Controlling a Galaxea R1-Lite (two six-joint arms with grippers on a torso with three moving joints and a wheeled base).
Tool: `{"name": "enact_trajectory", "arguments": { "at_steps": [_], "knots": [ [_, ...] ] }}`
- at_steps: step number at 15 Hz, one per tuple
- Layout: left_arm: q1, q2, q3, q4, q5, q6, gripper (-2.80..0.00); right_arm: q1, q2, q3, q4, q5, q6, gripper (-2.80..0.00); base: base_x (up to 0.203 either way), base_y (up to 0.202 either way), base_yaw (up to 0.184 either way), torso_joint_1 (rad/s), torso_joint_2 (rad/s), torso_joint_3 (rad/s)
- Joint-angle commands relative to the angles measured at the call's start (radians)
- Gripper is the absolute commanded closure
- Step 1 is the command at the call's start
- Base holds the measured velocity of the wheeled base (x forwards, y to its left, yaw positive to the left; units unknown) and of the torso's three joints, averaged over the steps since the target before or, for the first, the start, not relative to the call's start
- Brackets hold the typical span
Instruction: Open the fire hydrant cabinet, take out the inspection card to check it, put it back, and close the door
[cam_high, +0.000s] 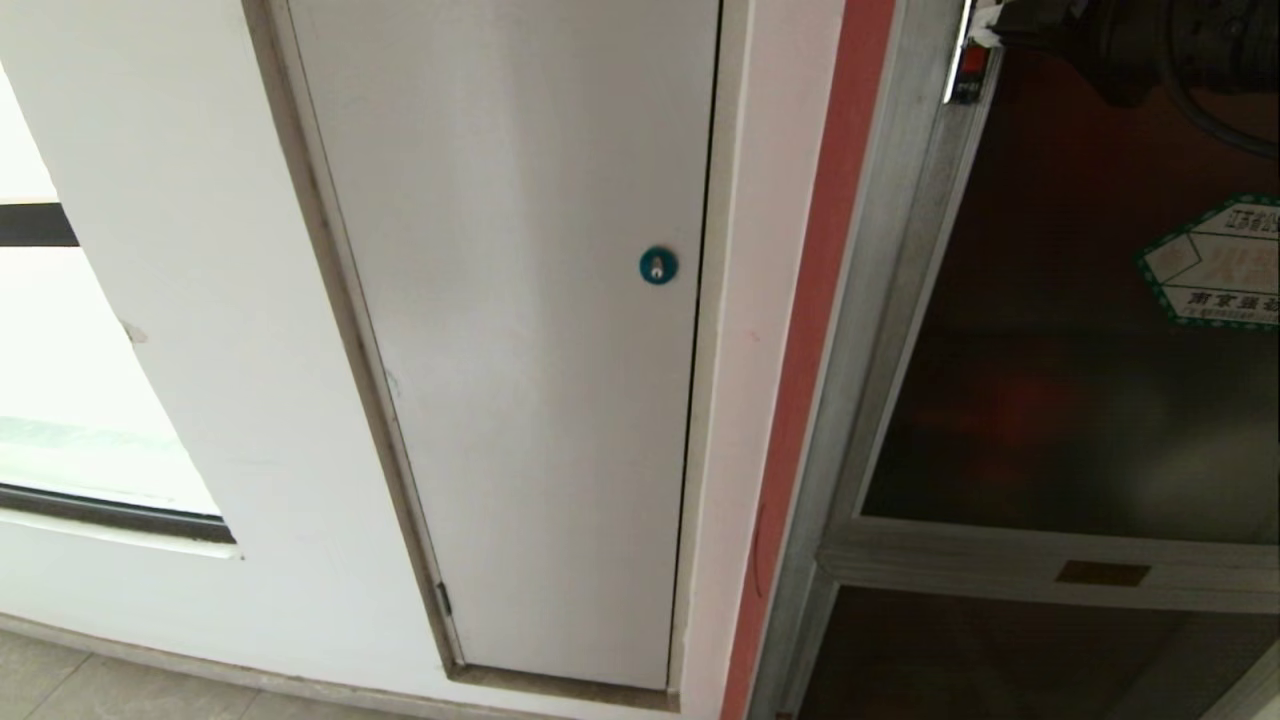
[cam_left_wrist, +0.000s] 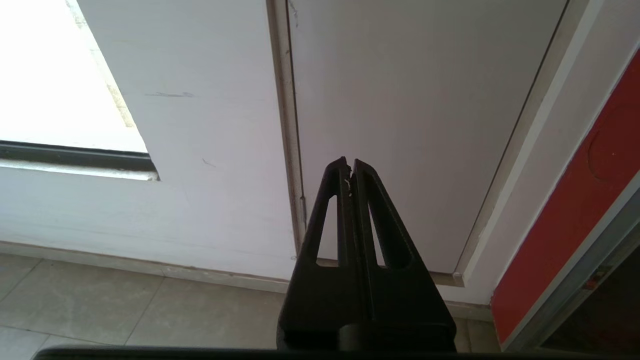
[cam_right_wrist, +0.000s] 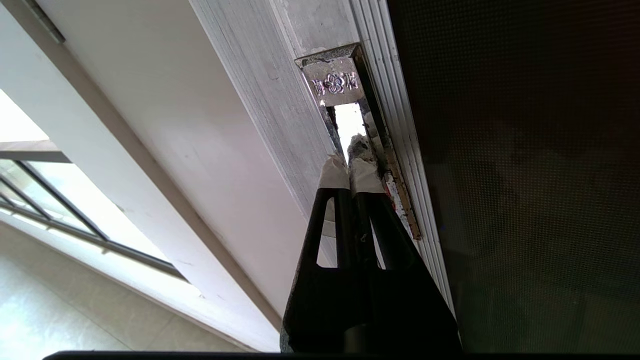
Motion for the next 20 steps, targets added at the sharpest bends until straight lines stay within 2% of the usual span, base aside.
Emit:
{"name": "enact_trajectory", "arguments": {
  "at_steps": [1, 9, 20],
  "knots": [
    [0.001, 0.000, 0.002, -0.001, 0.000, 0.000, 0.00, 0.002, -0.001, -0.007, -0.001, 0.003, 0.001, 0.00, 0.000, 0.000, 0.000, 0.000, 0.00, 0.000],
    [0.001, 0.001, 0.002, 0.000, 0.000, 0.000, 0.00, 0.020, -0.035, -0.009, 0.014, 0.002, 0.001, 0.00, 0.000, 0.000, 0.000, 0.000, 0.00, 0.000],
    [0.001, 0.001, 0.002, 0.000, 0.000, 0.000, 0.00, 0.142, -0.304, 0.040, 0.104, 0.002, 0.005, 0.00, 0.000, 0.000, 0.000, 0.000, 0.00, 0.000]
  ]
}}
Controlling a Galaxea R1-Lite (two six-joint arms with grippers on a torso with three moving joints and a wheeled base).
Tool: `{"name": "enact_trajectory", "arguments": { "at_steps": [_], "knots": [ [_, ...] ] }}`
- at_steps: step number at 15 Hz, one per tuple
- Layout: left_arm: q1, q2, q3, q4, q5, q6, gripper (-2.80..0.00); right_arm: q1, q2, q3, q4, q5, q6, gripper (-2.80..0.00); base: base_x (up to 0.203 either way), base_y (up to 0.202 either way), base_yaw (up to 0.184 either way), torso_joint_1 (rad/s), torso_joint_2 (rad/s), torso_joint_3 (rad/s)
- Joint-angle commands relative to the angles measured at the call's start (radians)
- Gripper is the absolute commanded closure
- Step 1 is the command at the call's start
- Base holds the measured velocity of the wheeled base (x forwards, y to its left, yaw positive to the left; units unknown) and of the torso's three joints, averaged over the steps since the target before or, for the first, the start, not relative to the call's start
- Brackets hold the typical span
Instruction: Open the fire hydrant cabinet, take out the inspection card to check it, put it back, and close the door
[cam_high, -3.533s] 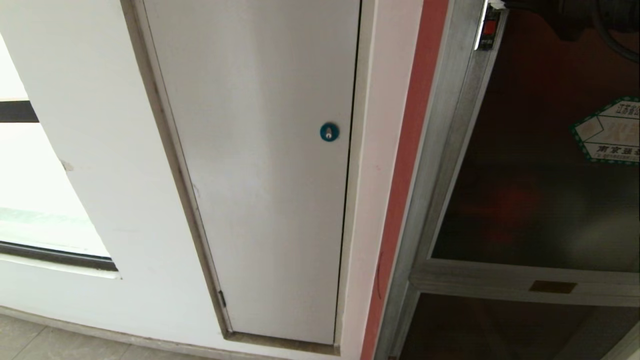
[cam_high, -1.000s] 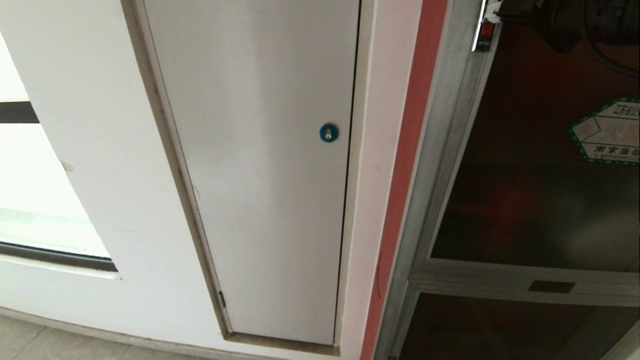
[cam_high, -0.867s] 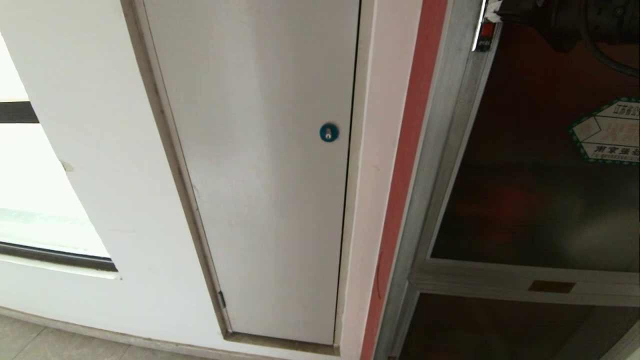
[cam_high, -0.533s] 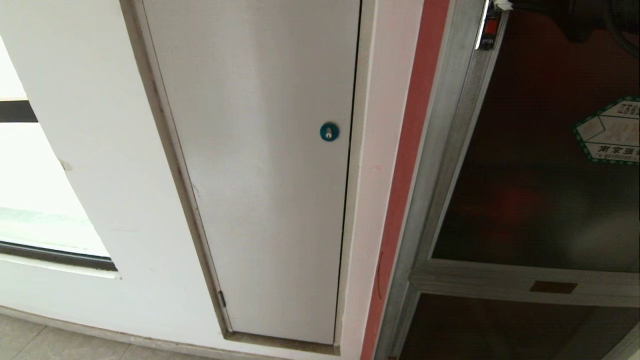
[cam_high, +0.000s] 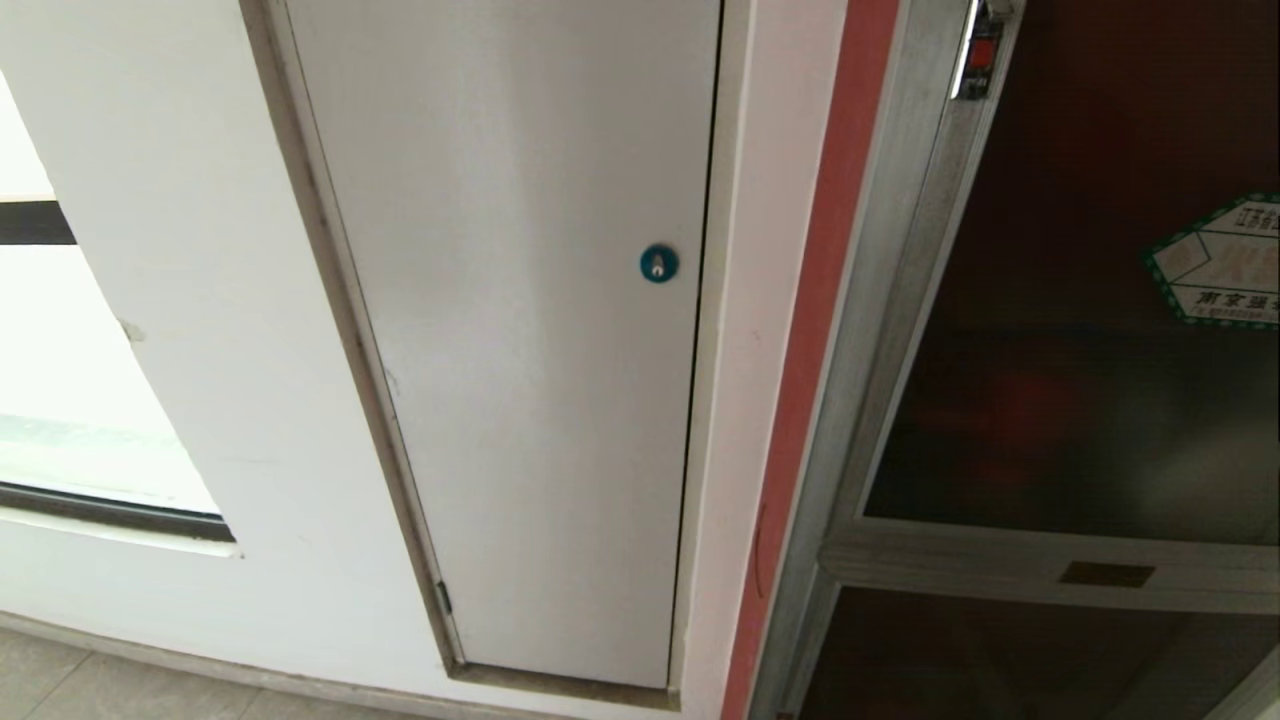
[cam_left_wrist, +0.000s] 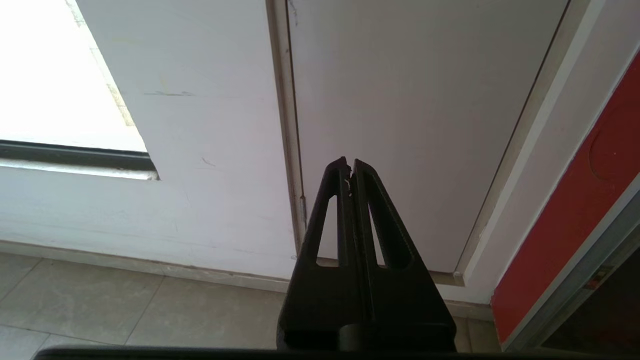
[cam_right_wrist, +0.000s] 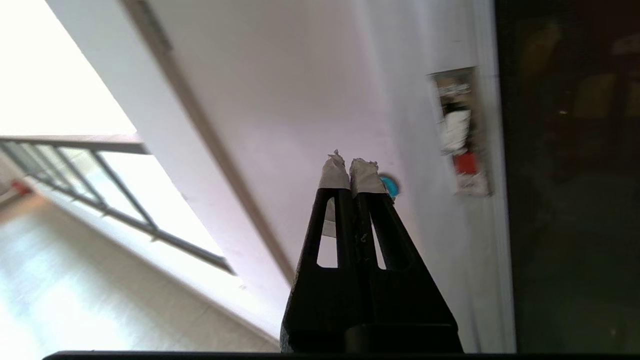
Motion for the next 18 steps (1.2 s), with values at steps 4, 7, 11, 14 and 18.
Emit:
{"name": "enact_trajectory", "arguments": {
  "at_steps": [4, 7, 11, 14, 18],
  "knots": [
    [0.000, 0.001, 0.002, 0.000, 0.000, 0.000, 0.00, 0.023, -0.123, 0.011, 0.043, -0.015, -0.011, 0.00, 0.000, 0.000, 0.000, 0.000, 0.00, 0.000],
    [0.000, 0.001, 0.002, 0.000, 0.000, 0.000, 0.00, 0.033, -0.101, 0.011, 0.106, -0.142, -0.126, 0.00, 0.000, 0.000, 0.000, 0.000, 0.00, 0.000],
    [0.000, 0.001, 0.002, 0.000, 0.000, 0.000, 0.00, 0.214, -0.013, -0.022, 0.113, -0.434, -0.302, 0.00, 0.000, 0.000, 0.000, 0.000, 0.00, 0.000],
    [0.000, 0.001, 0.002, 0.000, 0.000, 0.000, 0.00, 0.256, 0.058, -0.053, 0.084, -0.519, -0.386, 0.00, 0.000, 0.000, 0.000, 0.000, 0.00, 0.000],
    [0.000, 0.001, 0.002, 0.000, 0.000, 0.000, 0.00, 0.257, 0.101, -0.054, 0.002, -0.493, -0.425, 0.00, 0.000, 0.000, 0.000, 0.000, 0.00, 0.000]
  ]
}}
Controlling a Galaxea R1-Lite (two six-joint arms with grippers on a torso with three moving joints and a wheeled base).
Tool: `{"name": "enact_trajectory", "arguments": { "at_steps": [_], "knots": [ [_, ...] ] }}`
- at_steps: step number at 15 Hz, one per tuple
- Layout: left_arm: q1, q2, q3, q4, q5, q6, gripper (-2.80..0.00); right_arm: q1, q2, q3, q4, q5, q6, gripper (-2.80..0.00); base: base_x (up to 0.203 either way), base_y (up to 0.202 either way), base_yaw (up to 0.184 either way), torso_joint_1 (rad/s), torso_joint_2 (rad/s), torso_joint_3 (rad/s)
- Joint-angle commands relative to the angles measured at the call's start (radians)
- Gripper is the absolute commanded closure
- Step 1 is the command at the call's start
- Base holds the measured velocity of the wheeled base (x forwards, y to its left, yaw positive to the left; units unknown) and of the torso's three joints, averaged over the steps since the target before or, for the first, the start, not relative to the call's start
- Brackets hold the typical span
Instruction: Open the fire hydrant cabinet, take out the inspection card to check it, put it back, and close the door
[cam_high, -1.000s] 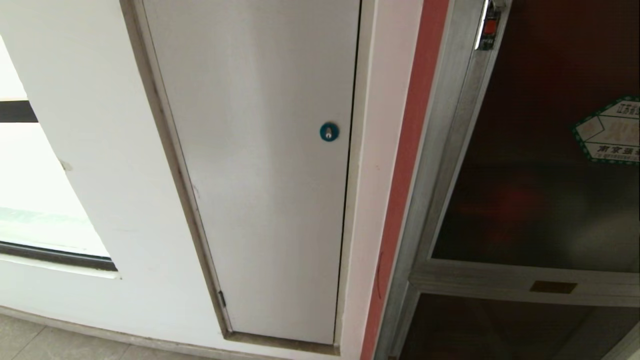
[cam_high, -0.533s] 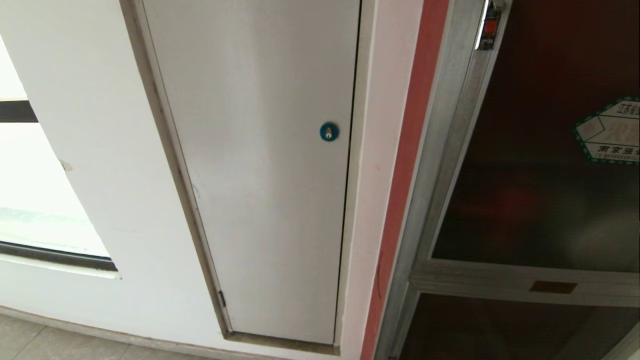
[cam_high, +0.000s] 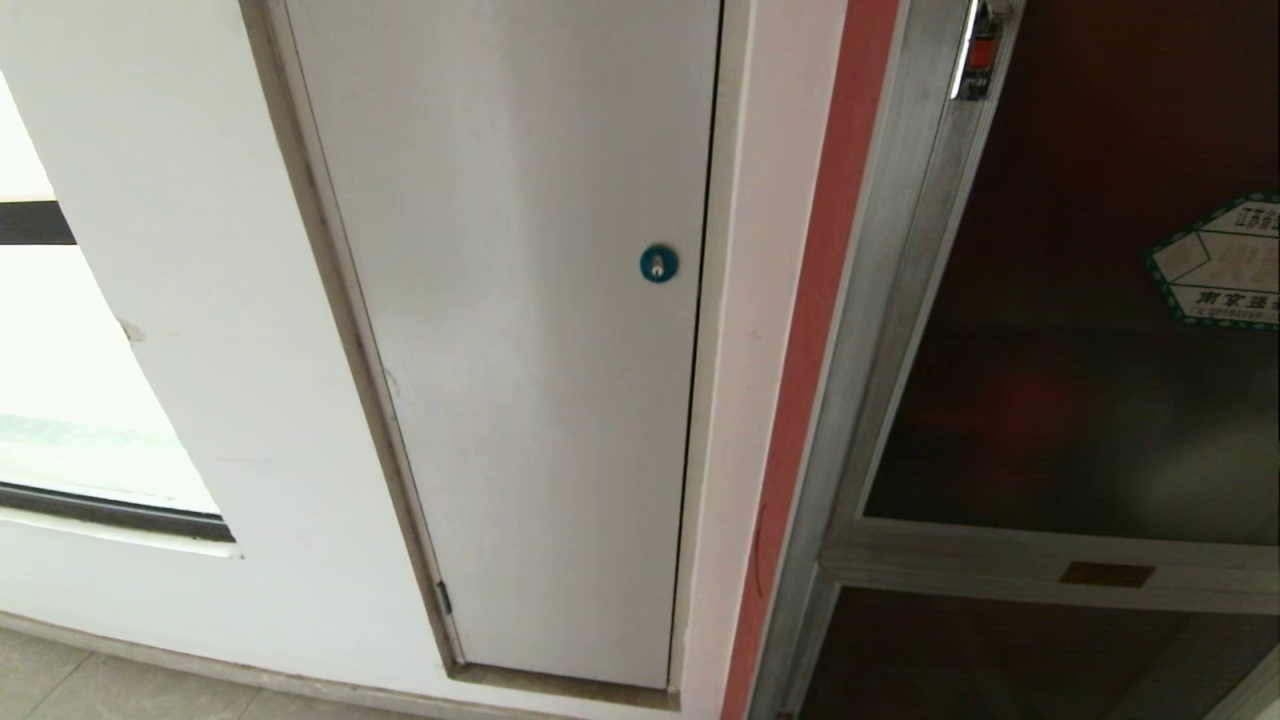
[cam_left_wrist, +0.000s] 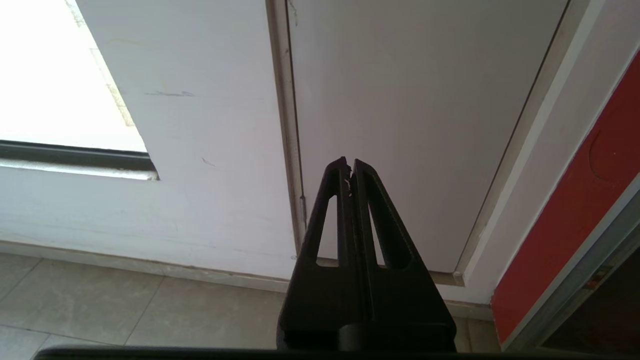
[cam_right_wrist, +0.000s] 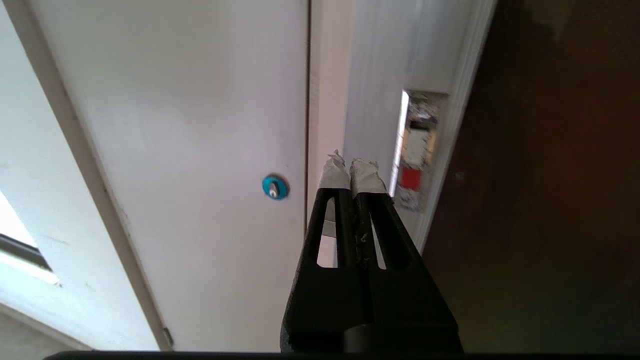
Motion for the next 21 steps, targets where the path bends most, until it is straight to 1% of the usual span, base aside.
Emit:
{"name": "enact_trajectory", "arguments": {
  "at_steps": [1, 3, 5, 6, 7, 9, 13, 16, 21],
  "knots": [
    [0.000, 0.001, 0.002, 0.000, 0.000, 0.000, 0.00, 0.000, 0.037, 0.000, -0.009, -0.003, -0.002, 0.00, 0.000, 0.000, 0.000, 0.000, 0.00, 0.000],
    [0.000, 0.001, 0.002, 0.000, 0.000, 0.000, 0.00, 0.000, 0.061, 0.000, -0.058, -0.033, 0.001, 0.00, 0.000, 0.000, 0.000, 0.000, 0.00, 0.000],
    [0.000, 0.001, 0.002, 0.000, 0.000, 0.000, 0.00, 0.000, 0.089, 0.000, -0.091, -0.092, 0.015, 0.00, 0.000, 0.000, 0.000, 0.000, 0.00, 0.000],
    [0.000, 0.001, 0.002, 0.000, 0.000, 0.000, 0.00, 0.000, 0.102, 0.000, -0.113, -0.135, 0.024, 0.00, 0.000, 0.000, 0.000, 0.000, 0.00, 0.000],
    [0.000, 0.000, 0.002, 0.000, 0.000, 0.000, 0.00, -0.003, 0.111, 0.001, -0.148, -0.155, 0.027, 0.00, 0.000, 0.000, 0.000, 0.000, 0.00, 0.000],
    [0.000, 0.000, 0.002, 0.000, 0.000, 0.000, 0.00, -0.023, 0.114, 0.001, -0.160, -0.161, 0.027, 0.00, 0.000, 0.000, 0.000, 0.000, 0.00, 0.000],
    [0.000, 0.000, 0.002, 0.000, 0.000, 0.000, 0.00, -0.030, 0.141, 0.001, -0.163, -0.159, 0.027, 0.00, 0.000, 0.000, 0.000, 0.000, 0.00, 0.000],
    [0.000, 0.001, 0.002, 0.000, 0.000, 0.000, 0.00, -0.049, 0.169, 0.001, -0.207, -0.163, 0.027, 0.00, 0.000, 0.000, 0.000, 0.000, 0.00, 0.000],
    [0.000, 0.001, 0.002, 0.000, 0.000, 0.000, 0.00, -0.058, 0.186, 0.001, -0.229, -0.168, 0.027, 0.00, 0.000, 0.000, 0.000, 0.000, 0.00, 0.000]
  ]
}}
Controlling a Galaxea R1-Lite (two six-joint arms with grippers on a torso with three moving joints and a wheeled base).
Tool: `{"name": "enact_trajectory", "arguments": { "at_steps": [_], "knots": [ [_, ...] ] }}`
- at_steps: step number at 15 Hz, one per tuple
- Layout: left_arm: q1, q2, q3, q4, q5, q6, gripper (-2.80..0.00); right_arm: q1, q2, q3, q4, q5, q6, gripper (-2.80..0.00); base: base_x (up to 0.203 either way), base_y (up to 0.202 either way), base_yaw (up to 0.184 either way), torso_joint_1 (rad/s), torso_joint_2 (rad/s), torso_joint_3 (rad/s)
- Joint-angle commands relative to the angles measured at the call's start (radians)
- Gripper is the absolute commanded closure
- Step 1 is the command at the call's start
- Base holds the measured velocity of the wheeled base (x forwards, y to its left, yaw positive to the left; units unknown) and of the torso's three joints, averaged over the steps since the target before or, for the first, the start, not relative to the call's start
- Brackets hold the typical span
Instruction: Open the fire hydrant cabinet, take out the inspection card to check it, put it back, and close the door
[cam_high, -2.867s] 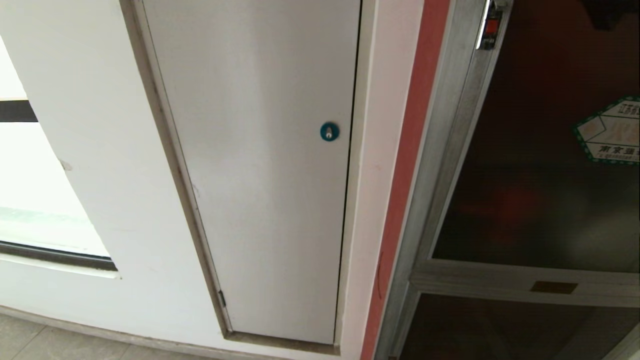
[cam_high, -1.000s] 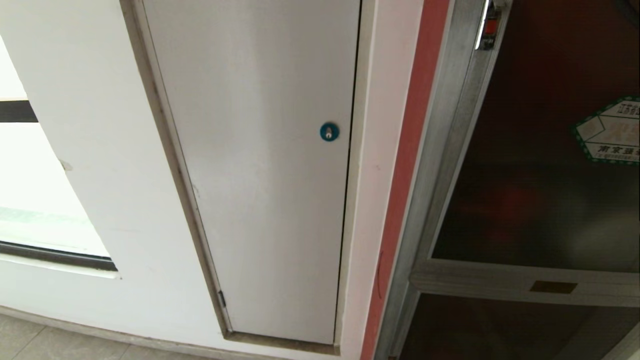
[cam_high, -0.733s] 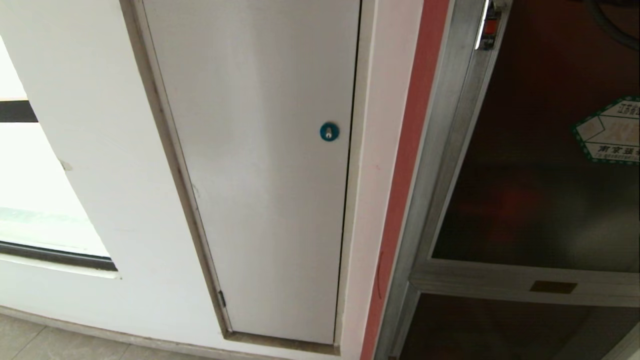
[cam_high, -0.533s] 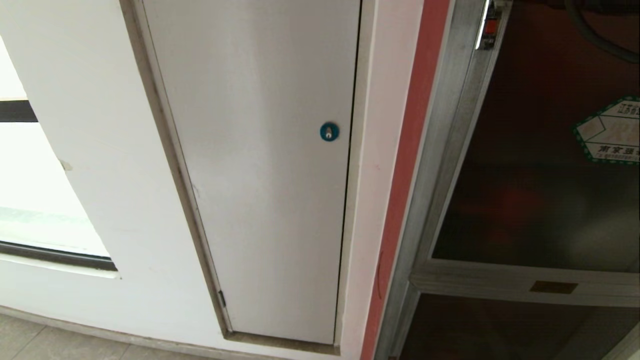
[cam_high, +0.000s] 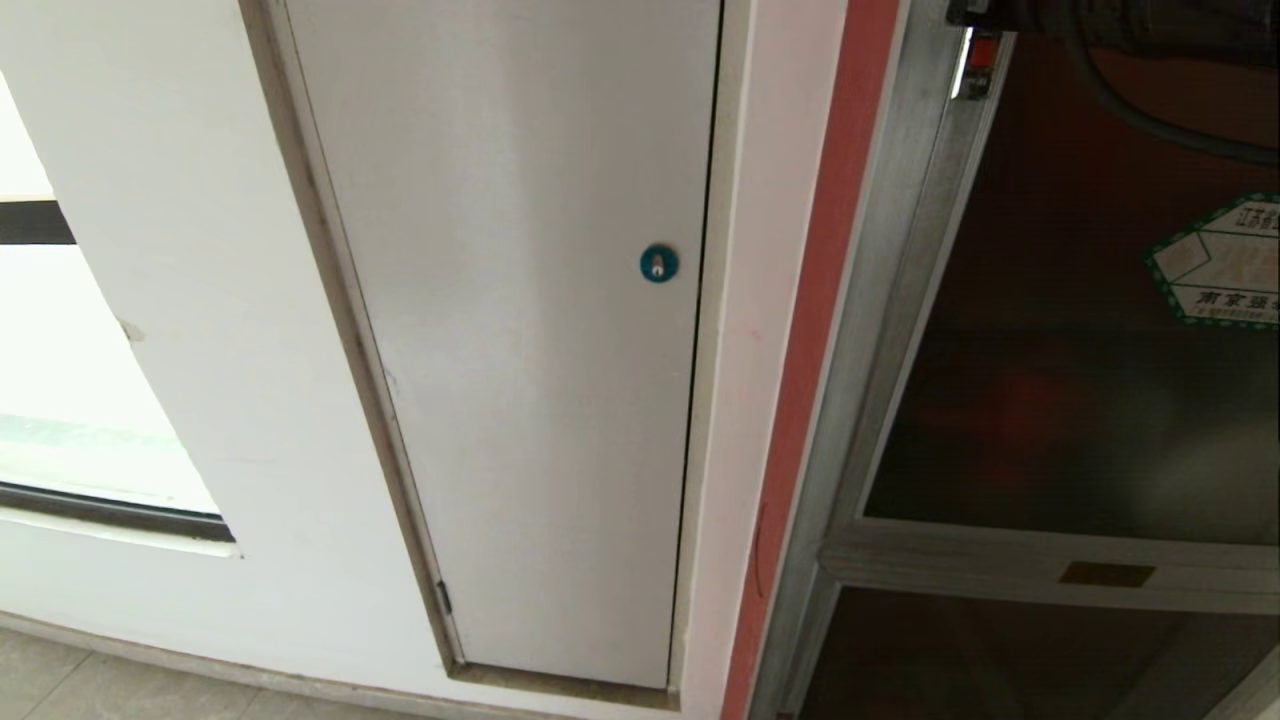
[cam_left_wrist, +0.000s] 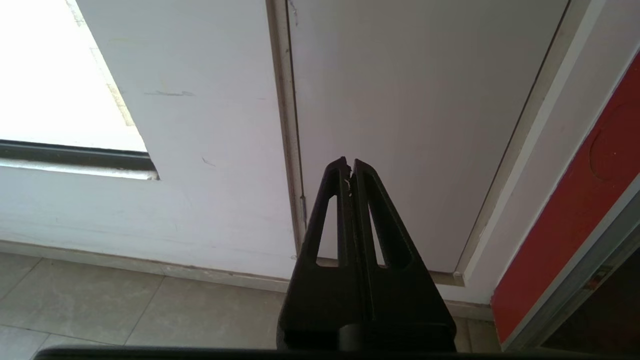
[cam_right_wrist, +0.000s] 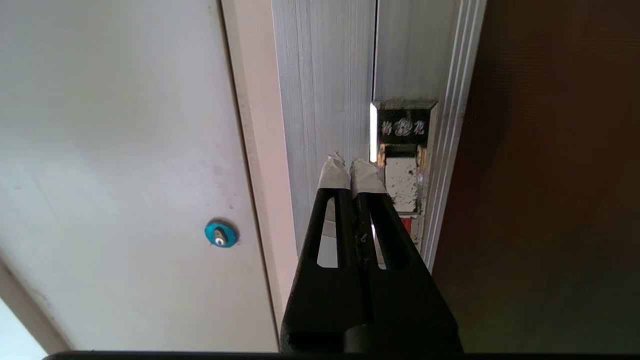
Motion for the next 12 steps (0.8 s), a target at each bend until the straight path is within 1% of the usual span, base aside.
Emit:
{"name": "enact_trajectory", "arguments": {
  "at_steps": [1, 5, 12],
  "knots": [
    [0.000, 0.001, 0.002, 0.000, 0.000, 0.000, 0.00, -0.003, 0.012, 0.000, 0.000, -0.003, 0.000, 0.00, 0.000, 0.000, 0.000, 0.000, 0.00, 0.000],
    [0.000, 0.001, 0.002, 0.000, 0.000, 0.000, 0.00, -0.033, 0.032, 0.000, -0.008, -0.003, 0.001, 0.00, 0.000, 0.000, 0.000, 0.000, 0.00, 0.000],
    [0.000, 0.001, 0.002, 0.000, 0.000, 0.000, 0.00, -0.034, 0.034, 0.000, -0.014, -0.005, 0.001, 0.00, 0.000, 0.000, 0.000, 0.000, 0.00, 0.000]
  ]
}}
